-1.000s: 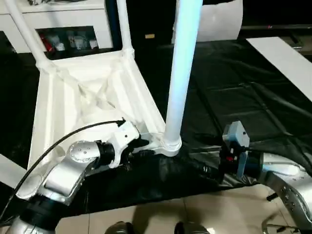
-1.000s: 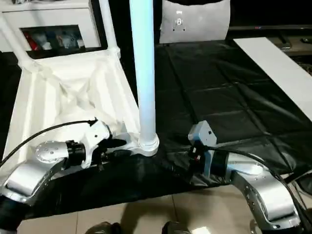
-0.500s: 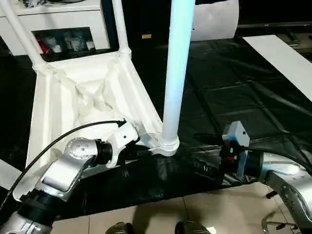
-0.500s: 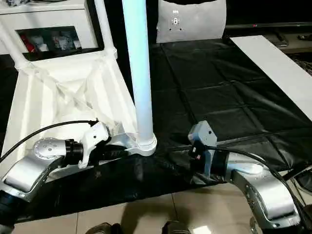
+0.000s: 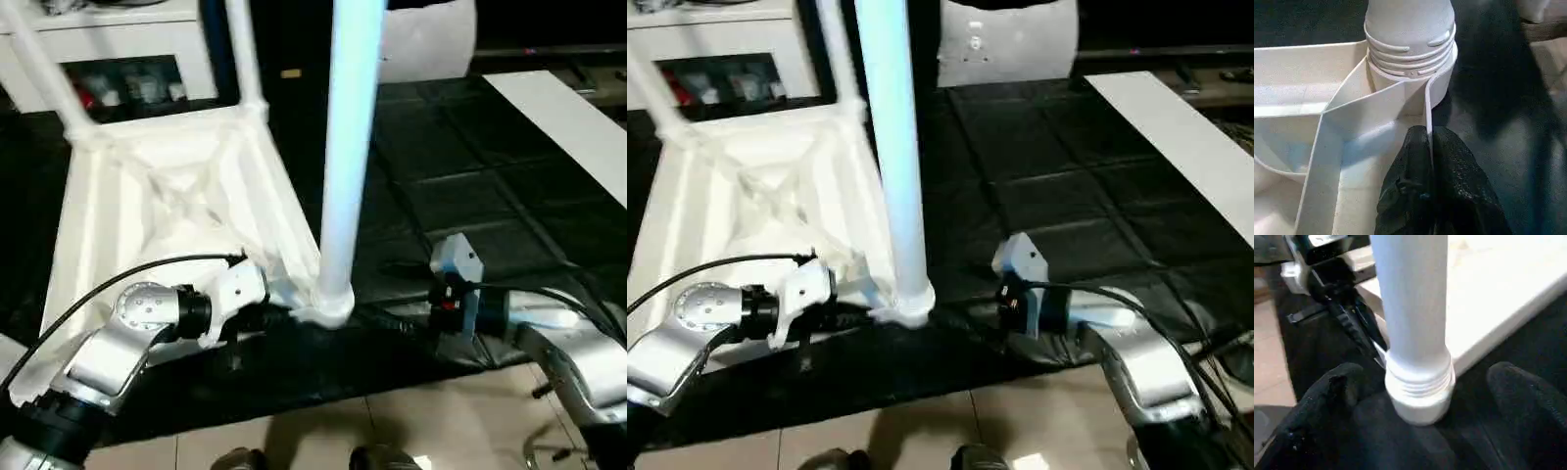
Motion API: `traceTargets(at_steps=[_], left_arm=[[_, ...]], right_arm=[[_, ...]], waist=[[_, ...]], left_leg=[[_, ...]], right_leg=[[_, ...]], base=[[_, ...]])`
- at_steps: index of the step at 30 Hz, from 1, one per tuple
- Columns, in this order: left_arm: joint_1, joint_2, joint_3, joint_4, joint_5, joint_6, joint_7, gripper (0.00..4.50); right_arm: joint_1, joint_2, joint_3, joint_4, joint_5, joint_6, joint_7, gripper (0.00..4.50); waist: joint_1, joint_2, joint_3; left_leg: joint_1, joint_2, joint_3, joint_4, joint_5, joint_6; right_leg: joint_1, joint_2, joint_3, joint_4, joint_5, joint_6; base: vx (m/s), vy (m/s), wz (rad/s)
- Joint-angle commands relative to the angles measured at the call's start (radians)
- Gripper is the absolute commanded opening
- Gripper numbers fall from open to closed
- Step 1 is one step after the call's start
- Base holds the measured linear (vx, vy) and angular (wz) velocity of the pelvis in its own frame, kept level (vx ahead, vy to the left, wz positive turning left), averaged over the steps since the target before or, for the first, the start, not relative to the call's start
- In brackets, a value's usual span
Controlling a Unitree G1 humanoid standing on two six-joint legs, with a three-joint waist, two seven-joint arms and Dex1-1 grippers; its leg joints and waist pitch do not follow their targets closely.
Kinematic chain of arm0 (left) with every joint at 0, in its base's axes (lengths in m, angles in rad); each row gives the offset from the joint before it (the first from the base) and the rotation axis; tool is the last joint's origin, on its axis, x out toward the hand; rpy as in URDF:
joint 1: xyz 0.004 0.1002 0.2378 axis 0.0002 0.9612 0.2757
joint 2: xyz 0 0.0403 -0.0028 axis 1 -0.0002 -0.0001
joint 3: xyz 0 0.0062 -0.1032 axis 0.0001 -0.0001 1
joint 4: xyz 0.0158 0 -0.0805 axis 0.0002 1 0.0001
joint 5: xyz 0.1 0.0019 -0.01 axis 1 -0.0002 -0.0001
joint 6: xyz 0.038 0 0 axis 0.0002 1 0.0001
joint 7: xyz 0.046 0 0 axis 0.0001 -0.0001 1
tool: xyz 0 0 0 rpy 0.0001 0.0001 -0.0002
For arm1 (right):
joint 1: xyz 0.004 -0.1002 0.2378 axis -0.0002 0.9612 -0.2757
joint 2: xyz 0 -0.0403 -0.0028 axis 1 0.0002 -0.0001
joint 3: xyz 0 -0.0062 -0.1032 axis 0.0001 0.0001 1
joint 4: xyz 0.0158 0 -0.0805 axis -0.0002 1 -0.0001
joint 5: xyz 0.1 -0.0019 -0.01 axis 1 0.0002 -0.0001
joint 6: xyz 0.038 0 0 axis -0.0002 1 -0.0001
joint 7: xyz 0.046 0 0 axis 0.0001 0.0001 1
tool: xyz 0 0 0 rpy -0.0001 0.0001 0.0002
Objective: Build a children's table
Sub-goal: Rotate leg to tighten
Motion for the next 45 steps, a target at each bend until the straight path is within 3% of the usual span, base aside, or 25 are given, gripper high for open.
traceTargets(at_steps=[1,3,5,11,30,36,40,43,45], left_arm=[[-0.009,-0.003,-0.084,0.037,0.005,-0.045,-0.099,0.06],[-0.023,-0.003,-0.093,0.048,0.011,-0.06,-0.12,0.06],[-0.033,-0.001,-0.103,0.052,0.011,-0.071,-0.145,0.0],[-0.082,0.002,-0.129,0.1,0.035,-0.121,-0.221,0.0],[-0.151,-0.014,-0.12,0.186,0.038,-0.143,-0.277,0.0],[-0.149,-0.04,-0.096,0.193,0.001,-0.099,-0.265,0.0],[-0.183,-0.115,-0.058,0.204,0.004,0.005,-0.126,0.0],[-0.213,-0.167,-0.04,0.213,0.014,0.062,-0.042,0.0],[-0.233,-0.211,-0.031,0.22,0.016,0.1,0.01,0.0]], right_arm=[[-0.045,0.003,0.026,0.056,0.014,-0.035,0.093,4.5],[-0.069,0.008,0.033,0.086,0.018,-0.04,0.12,4.5],[-0.089,0.015,0.037,0.116,0.023,-0.042,0.143,4.23],[-0.156,0.028,0.078,0.222,0.04,-0.03,0.279,3.71],[-0.213,0.051,0.123,0.325,0.006,-0.058,0.39,2.23],[-0.171,0.05,0.112,0.277,0.035,-0.013,0.392,2.07],[-0.093,0.067,0.088,0.18,0.047,0.042,0.28,2.06],[-0.042,0.114,0.09,0.116,-0.01,0.071,0.112,2.05],[-0.018,0.182,0.073,0.084,-0.034,0.123,-0.03,2.04]], waist=[[0.002,-0.011,-0.069],[0.01,-0.008,-0.069],[0.023,-0.007,-0.07],[0.031,-0.007,-0.064],[0.037,-0.005,-0.051],[0.039,0.002,-0.05],[0.044,-0.002,-0.045],[0.037,-0.003,-0.042],[0.018,-0.003,-0.032]], left_leg=[[0.032,0.071,-0.033,-0.069,-0.221,0.052],[0.032,0.072,-0.033,-0.069,-0.216,0.052],[0.037,0.076,-0.032,-0.07,-0.208,0.044],[0.036,0.076,-0.034,-0.075,-0.248,0.024],[0.038,0.079,-0.039,-0.085,-0.315,-0.002],[0.04,0.08,-0.038,-0.088,-0.322,-0.007],[0.042,0.08,-0.037,-0.088,-0.323,-0.002],[0.035,0.076,-0.044,-0.091,-0.338,-0.01],[0.038,0.067,-0.052,-0.09,-0.406,-0.032]], right_leg=[[0.03,-0.083,0.051,-0.075,-0.277,-0.213],[0.031,-0.085,0.052,-0.075,-0.275,-0.216],[0.029,-0.084,0.052,-0.07,-0.257,-0.218],[0.029,-0.085,0.051,-0.071,-0.286,-0.218],[0.022,-0.087,0.052,-0.08,-0.377,-0.205],[0.021,-0.087,0.054,-0.08,-0.361,-0.212],[0.019,-0.088,0.056,-0.086,-0.377,-0.208],[0.021,-0.093,0.055,-0.089,-0.442,-0.186],[0.01,-0.096,0.051,-0.107,-0.613,-0.131]], base=[[0.0,0.0,0.0],[0.0,0.0,0.0],[0.0,0.0,0.0],[0.0,0.0,0.0],[0.0,0.0,0.0],[0.0,0.0,0.0],[0.0,0.0,0.0],[0.0,0.0,0.0],[0.0,0.0,0.0]])
